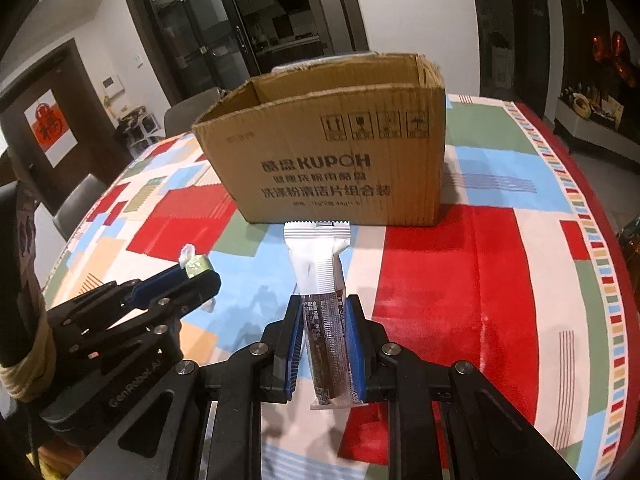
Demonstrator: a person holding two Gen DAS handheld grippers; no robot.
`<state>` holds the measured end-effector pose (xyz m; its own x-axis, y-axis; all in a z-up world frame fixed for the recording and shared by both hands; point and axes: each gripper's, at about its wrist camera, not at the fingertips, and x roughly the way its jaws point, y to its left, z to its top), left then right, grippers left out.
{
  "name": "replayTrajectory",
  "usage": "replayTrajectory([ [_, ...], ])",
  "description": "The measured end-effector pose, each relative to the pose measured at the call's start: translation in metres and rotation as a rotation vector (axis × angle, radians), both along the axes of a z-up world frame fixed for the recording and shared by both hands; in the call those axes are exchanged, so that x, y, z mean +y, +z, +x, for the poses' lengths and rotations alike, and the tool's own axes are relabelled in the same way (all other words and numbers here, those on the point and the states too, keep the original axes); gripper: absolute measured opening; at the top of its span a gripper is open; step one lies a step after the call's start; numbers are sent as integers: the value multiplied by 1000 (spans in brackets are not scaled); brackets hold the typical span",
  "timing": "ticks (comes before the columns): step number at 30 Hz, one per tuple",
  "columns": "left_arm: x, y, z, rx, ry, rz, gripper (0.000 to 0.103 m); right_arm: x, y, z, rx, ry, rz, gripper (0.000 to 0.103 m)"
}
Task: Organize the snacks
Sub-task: 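Lift and carry the green candy and wrapped bar over the box with both tools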
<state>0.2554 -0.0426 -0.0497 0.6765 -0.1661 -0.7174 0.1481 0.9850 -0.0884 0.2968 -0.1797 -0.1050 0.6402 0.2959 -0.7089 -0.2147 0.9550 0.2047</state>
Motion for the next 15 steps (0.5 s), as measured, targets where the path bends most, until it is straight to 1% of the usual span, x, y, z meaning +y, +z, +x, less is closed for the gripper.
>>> replayTrajectory([
  [6, 8, 26, -10, -57, -1, -18, 25, 1, 21, -10, -52, -4, -1, 22],
  [15, 14, 65, -18, -156, -15, -9, 25, 1, 59, -15, -141, -12, -5, 22],
])
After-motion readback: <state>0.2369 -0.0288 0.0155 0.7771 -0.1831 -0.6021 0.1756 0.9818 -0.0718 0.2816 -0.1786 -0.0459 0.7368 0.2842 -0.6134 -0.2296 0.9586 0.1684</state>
